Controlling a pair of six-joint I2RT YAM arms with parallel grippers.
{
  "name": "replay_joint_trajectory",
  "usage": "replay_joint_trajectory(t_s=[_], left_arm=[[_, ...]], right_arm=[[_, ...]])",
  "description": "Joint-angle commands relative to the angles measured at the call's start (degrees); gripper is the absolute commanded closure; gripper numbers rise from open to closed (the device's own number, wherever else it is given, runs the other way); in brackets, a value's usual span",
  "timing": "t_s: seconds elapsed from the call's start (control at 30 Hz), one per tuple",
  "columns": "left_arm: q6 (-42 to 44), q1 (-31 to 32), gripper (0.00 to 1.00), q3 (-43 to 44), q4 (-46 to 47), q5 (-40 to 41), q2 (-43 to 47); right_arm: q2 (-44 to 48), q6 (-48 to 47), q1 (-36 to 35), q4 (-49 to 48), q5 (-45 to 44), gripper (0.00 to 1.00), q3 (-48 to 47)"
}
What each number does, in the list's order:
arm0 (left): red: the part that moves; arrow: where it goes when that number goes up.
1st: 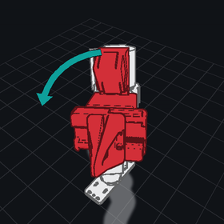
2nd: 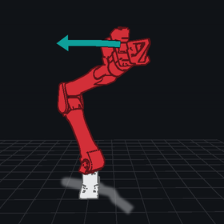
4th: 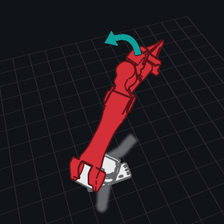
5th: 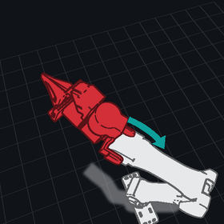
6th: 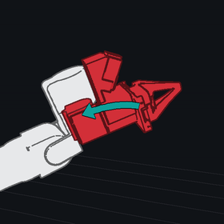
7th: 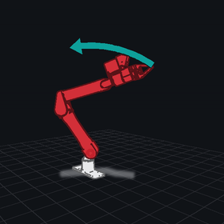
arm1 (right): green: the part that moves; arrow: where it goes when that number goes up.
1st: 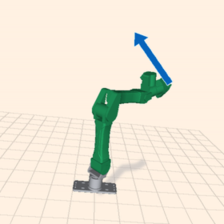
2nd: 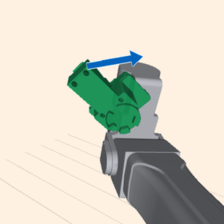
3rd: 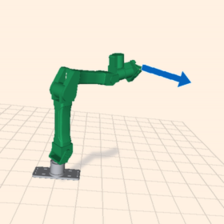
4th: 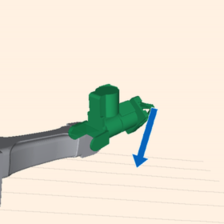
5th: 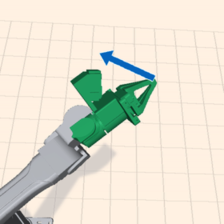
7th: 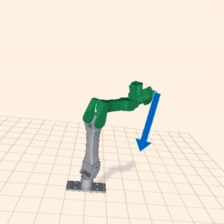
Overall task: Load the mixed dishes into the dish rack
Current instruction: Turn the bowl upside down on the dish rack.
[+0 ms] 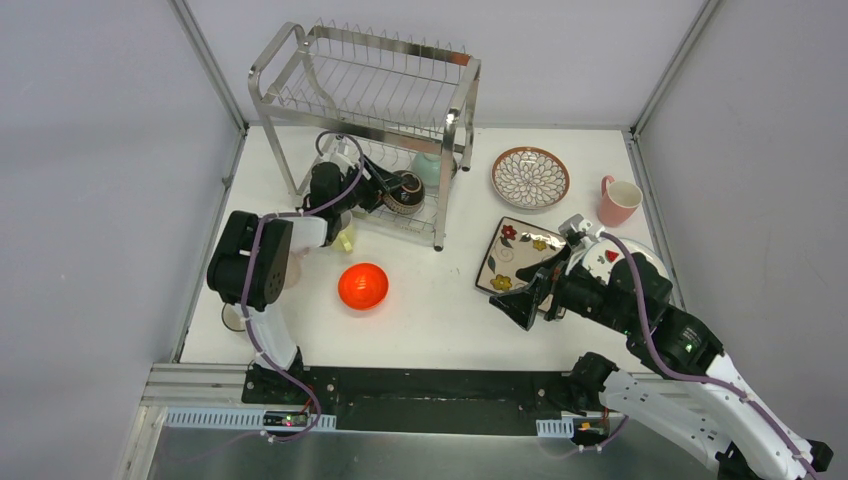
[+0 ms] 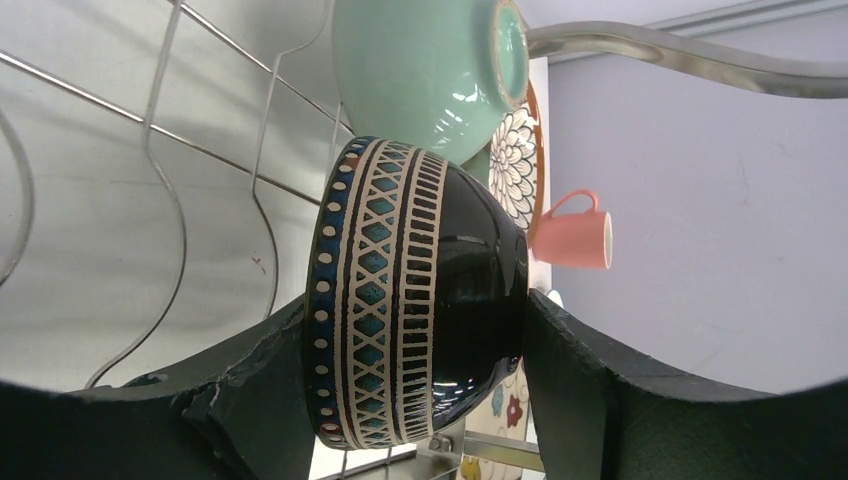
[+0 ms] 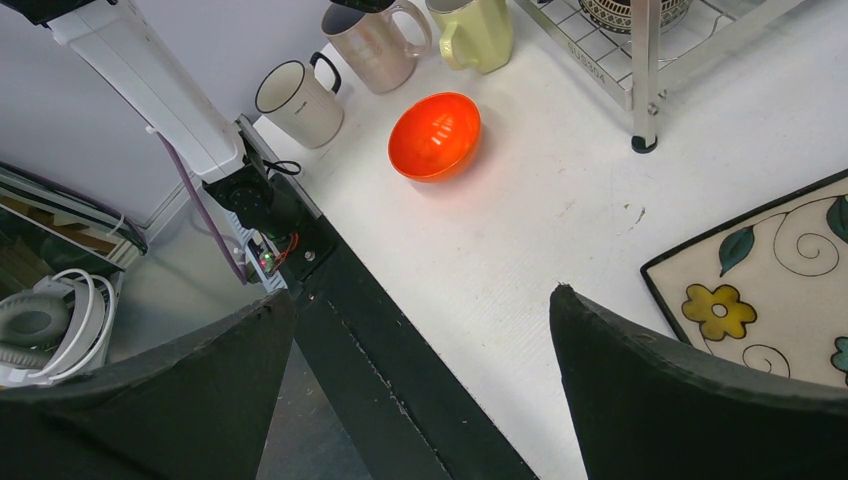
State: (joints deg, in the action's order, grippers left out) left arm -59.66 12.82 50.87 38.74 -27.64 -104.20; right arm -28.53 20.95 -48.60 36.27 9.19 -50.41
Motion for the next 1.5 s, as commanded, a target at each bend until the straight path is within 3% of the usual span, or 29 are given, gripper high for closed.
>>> replay_joint_trajectory(t_s=[0.0, 0.5, 0.6, 0.7, 0.9, 1.13, 1.23, 1.3, 1.47], left_arm=[[-2.5, 0.86, 0.75, 3.46, 9.79, -3.13, 0.65], [-0.61, 2.16, 0.61, 5.5, 7.1, -6.51, -3.54], [1.37, 2.21, 0.54, 6.04, 5.03, -7.08, -3.11], [4.31, 2.21, 0.39, 6.48, 2.38, -7.34, -1.84], [10.26, 2.21, 0.28, 7.29, -3.37, -7.11, 0.83], [16.24, 2.12, 0.23, 9.57, -13.04, -4.2, 3.21], [16.49, 2.04, 0.21, 9.77, -13.65, -3.73, 3.34], [16.93, 1.95, 0.13, 9.69, -14.31, -2.63, 3.61], [19.01, 1.44, 0.13, 9.54, -16.12, -0.89, 4.49]], right_arm=[[-0.63, 0.19, 0.17, -1.64, -0.84, 0.0, -0.48], [0.39, -0.12, 0.2, -1.3, -1.37, 0.0, -0.3], [0.58, -0.2, 0.15, -1.21, -1.41, 0.0, -0.3], [0.59, -0.29, 0.17, -1.06, -1.46, 0.0, -0.21], [0.84, -0.42, 0.16, -1.1, -1.46, 0.0, -0.3], [1.11, -0.35, 0.17, -1.03, -1.02, 0.0, -0.13], [1.11, -0.24, 0.17, -0.98, -0.93, 0.0, -0.04], [1.23, -0.27, 0.17, -0.88, -0.93, 0.0, -0.12], [1.99, -0.27, 0.17, -0.18, -1.14, 0.0, -0.31]])
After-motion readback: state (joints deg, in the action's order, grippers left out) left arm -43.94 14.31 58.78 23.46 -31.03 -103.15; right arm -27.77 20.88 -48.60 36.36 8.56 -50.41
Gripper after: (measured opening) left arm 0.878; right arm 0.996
